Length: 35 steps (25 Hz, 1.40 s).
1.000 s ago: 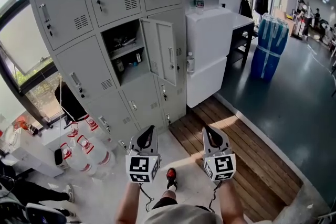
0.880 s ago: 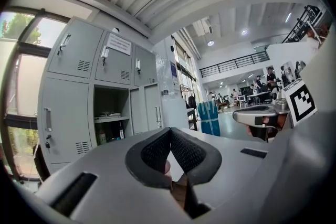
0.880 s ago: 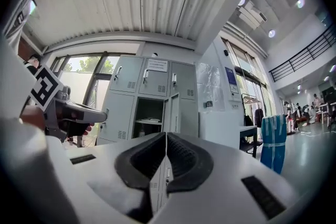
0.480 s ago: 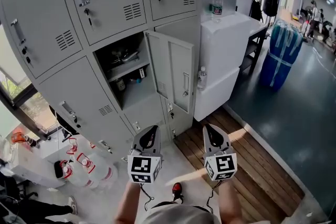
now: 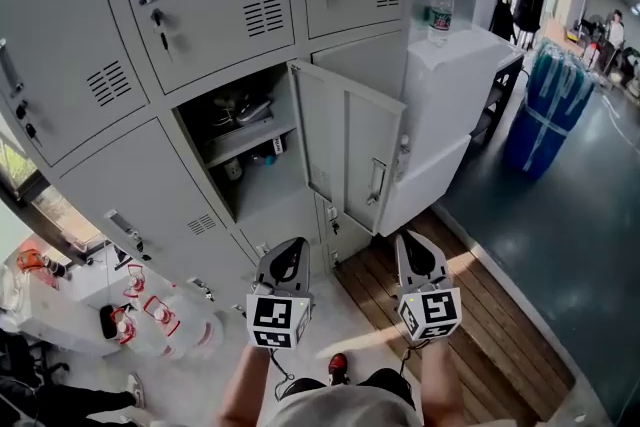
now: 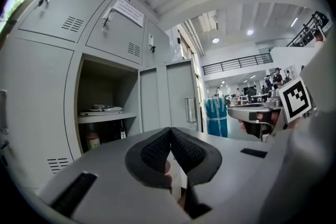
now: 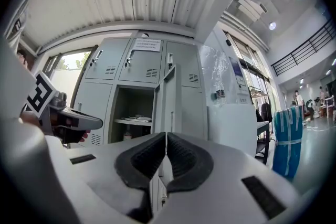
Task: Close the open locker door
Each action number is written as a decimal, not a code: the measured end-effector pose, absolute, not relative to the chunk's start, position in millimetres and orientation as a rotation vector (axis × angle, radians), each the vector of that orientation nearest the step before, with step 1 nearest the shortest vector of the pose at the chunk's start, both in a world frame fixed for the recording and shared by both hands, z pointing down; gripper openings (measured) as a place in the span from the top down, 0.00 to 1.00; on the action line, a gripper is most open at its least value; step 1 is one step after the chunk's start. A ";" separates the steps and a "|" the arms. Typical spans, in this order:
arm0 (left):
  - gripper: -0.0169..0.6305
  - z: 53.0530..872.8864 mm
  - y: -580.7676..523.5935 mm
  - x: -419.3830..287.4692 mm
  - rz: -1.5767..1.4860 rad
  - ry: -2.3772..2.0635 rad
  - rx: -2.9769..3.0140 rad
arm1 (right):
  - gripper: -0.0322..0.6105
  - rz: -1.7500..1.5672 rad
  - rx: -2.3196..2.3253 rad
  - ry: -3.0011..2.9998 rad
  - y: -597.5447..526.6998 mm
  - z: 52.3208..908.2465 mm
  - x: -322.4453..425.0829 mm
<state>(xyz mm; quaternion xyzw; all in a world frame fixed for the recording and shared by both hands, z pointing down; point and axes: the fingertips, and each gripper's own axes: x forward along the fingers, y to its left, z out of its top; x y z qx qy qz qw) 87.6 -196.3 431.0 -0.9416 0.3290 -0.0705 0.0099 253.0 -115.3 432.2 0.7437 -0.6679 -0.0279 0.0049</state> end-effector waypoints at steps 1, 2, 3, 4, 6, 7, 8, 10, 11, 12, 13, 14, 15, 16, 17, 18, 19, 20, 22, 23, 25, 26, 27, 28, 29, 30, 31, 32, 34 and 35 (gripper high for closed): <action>0.94 432.1 -199.6 88.5 -0.220 1.032 -2.943 | 0.92 -0.089 2.324 -2.091 -118.9 432.8 255.4; 0.94 433.4 -203.1 89.4 -0.221 1.039 -2.944 | 0.92 -0.091 2.317 -2.091 -122.4 433.4 257.8; 0.94 434.8 -206.9 90.4 -0.223 1.047 -2.945 | 0.92 -0.094 2.311 -2.094 -125.9 433.6 260.3; 0.94 436.3 -210.7 91.7 -0.226 1.057 -2.945 | 0.91 -0.098 2.305 -2.100 -129.3 433.3 262.8; 0.94 438.4 -216.8 95.7 -0.230 1.078 -2.943 | 0.91 -0.105 2.288 -2.128 -135.8 431.6 268.0; 0.94 439.1 -218.8 97.7 -0.229 1.090 -2.942 | 0.91 -0.106 2.272 -2.150 -139.0 430.7 269.7; 0.94 440.3 -220.5 99.5 -0.229 1.104 -2.942 | 0.91 -0.107 2.250 -2.177 -142.5 430.1 270.6; 0.94 443.3 -224.7 103.3 -0.235 1.142 -2.938 | 0.91 -0.109 2.201 -2.227 -151.0 429.3 272.6; 0.94 444.3 -226.5 105.8 -0.238 1.162 -2.934 | 0.91 -0.108 2.179 -2.249 -155.9 429.2 274.5; 0.94 444.6 -227.8 108.5 -0.240 1.181 -2.928 | 0.91 -0.102 2.159 -2.270 -160.8 429.7 277.0; 0.94 444.2 -228.9 111.0 -0.241 1.199 -2.922 | 0.91 -0.095 2.143 -2.292 -165.6 430.3 279.8; 0.94 443.6 -230.1 113.1 -0.243 1.217 -2.914 | 0.91 -0.089 2.128 -2.317 -170.0 430.8 282.4; 0.94 443.1 -231.2 114.4 -0.245 1.236 -2.907 | 0.91 -0.082 2.113 -2.347 -173.8 431.0 284.4; 0.94 442.8 -232.3 115.1 -0.247 1.257 -2.899 | 0.91 -0.069 2.097 -2.381 -177.3 431.2 285.6; 0.94 442.5 -233.5 115.2 -0.249 1.279 -2.890 | 0.91 -0.050 2.079 -2.418 -180.6 431.5 286.2; 0.94 442.5 -234.5 115.0 -0.252 1.302 -2.880 | 0.91 -0.032 2.056 -2.456 -184.0 431.8 286.6; 0.94 442.8 -235.2 114.8 -0.255 1.324 -2.870 | 0.90 -0.018 2.031 -2.494 -187.2 432.0 286.8; 0.94 443.6 -235.8 114.4 -0.260 1.346 -2.861 | 0.85 -0.010 2.004 -2.529 -190.3 432.3 286.9; 0.94 445.5 -236.9 113.2 -0.271 1.391 -2.843 | 0.77 -0.008 1.947 -2.580 -196.4 433.1 286.7; 0.94 446.4 -237.2 112.4 -0.276 1.413 -2.835 | 0.72 -0.004 1.917 -2.599 -199.3 433.9 286.1; 0.94 448.0 -236.8 111.4 -0.287 1.451 -2.820 | 0.63 0.010 1.853 -2.633 -204.7 436.5 284.3; 0.94 449.0 -236.1 111.2 -0.295 1.468 -2.814 | 0.59 0.016 1.823 -2.646 -207.5 438.2 283.9; 0.94 449.9 -235.5 111.0 -0.301 1.485 -2.806 | 0.57 0.017 1.795 -2.658 -210.2 439.8 283.8; 0.94 450.3 -235.1 110.5 -0.301 1.503 -2.796 | 0.55 0.017 1.771 -2.668 -212.7 441.3 284.1; 0.94 450.7 -234.9 109.8 -0.300 1.521 -2.786 | 0.54 0.022 1.754 -2.677 -214.9 442.5 284.8; 0.94 451.4 -234.3 108.8 -0.303 1.539 -2.777 | 0.54 0.031 1.741 -2.685 -217.0 443.5 285.4; 0.94 452.5 -233.3 107.4 -0.311 1.557 -2.770 | 0.53 0.041 1.727 -2.695 -218.8 444.0 285.7; 0.94 453.6 -232.3 105.7 -0.317 1.577 -2.762 | 0.53 0.047 1.711 -2.705 -220.6 444.2 285.5; 0.94 454.3 -231.2 102.6 -0.316 1.619 -2.741 | 0.53 0.042 1.674 -2.724 -224.5 444.0 284.7; 0.94 454.4 -230.5 101.4 -0.314 1.637 -2.732 | 0.53 0.035 1.655 -2.734 -226.5 443.7 284.0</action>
